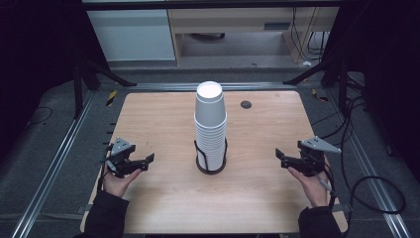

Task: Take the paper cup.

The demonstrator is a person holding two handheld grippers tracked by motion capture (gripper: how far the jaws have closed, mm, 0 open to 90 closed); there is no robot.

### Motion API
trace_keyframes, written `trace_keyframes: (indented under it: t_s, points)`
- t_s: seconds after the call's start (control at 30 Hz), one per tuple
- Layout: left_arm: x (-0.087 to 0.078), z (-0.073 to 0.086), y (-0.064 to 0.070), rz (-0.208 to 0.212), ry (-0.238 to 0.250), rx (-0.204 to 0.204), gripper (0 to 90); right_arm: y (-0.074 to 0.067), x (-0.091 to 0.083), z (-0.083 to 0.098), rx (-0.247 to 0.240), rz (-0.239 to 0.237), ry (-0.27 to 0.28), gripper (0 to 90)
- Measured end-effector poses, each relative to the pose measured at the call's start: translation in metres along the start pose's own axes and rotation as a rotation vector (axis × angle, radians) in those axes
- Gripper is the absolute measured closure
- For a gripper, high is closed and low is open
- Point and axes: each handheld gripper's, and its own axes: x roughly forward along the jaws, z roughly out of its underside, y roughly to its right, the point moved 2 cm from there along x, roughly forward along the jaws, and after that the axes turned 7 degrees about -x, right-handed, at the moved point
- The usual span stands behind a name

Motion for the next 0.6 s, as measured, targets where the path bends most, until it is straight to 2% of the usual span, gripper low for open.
trace_keyframes:
  t_s: [0.07,0.13,0.2,0.23,0.3,0.43,0.47,0.57,0.6]
  points:
    - [0.0,0.0,0.002,0.002,-0.003,0.01,15.5,-0.002,-0.001,-0.003,-0.005,-0.009,0.01,11.6]
    - [-0.001,0.0,0.004,0.006,0.0,0.011,15.4,-0.008,-0.003,-0.008,-0.031,-0.018,0.013,11.5]
    - [-0.002,0.0,0.006,0.003,0.011,0.017,16.1,-0.016,-0.008,-0.017,-0.052,-0.05,0.04,12.1]
    - [-0.002,0.0,0.006,0.007,0.01,0.018,16.1,-0.016,-0.008,-0.017,-0.052,-0.05,0.04,12.1]
    - [-0.001,0.001,0.007,0.016,0.004,0.016,16.1,-0.021,-0.01,-0.022,-0.061,-0.069,0.053,12.2]
    - [0.002,0.002,0.011,0.025,-0.021,0.039,15.0,-0.031,-0.015,-0.034,-0.086,-0.101,0.073,11.6]
    - [0.003,0.002,0.013,0.028,-0.022,0.036,14.5,-0.036,-0.017,-0.041,-0.088,-0.123,0.092,11.3]
    - [0.005,0.003,0.015,0.023,-0.033,0.046,14.0,-0.039,-0.02,-0.049,-0.091,-0.142,0.113,11.3]
    - [0.006,0.003,0.015,0.022,-0.04,0.049,13.5,-0.042,-0.022,-0.058,-0.091,-0.166,0.133,11.1]
